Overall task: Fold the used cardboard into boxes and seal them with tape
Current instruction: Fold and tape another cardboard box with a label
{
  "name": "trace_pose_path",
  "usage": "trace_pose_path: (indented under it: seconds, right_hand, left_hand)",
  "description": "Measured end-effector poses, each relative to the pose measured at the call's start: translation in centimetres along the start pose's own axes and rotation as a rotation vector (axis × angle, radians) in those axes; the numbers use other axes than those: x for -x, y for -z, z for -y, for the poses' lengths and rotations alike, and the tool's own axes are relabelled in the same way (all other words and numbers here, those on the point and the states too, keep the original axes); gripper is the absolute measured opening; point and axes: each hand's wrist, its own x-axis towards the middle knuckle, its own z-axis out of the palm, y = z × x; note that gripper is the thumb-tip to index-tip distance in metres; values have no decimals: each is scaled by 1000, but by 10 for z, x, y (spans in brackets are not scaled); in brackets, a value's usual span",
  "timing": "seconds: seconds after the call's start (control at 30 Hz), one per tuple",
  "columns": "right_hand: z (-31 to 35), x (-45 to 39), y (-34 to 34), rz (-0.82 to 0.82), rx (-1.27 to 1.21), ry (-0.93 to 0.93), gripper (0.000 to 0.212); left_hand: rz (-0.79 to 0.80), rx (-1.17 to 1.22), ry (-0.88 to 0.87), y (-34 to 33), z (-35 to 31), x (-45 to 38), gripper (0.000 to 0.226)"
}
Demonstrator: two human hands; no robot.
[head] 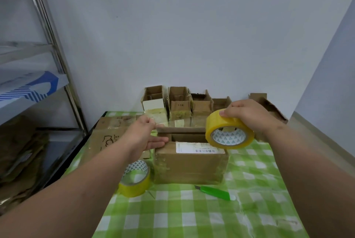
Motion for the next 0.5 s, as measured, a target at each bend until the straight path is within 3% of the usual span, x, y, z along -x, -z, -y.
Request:
trace_pose_path:
  seconds: [0.2, 0.33, 0.5]
  right_hand:
    - [4, 3, 3, 95, -56, 16, 26]
    - [18, 1, 4, 32, -167, 15, 34]
    - [27, -9, -2, 56, 136, 39, 30]
  left_hand:
    - [13, -131, -70, 7, 7, 2, 19]
    - [25, -192, -86, 9, 11, 0, 19]
    - [-9, -232, -95, 10, 19, 0, 19]
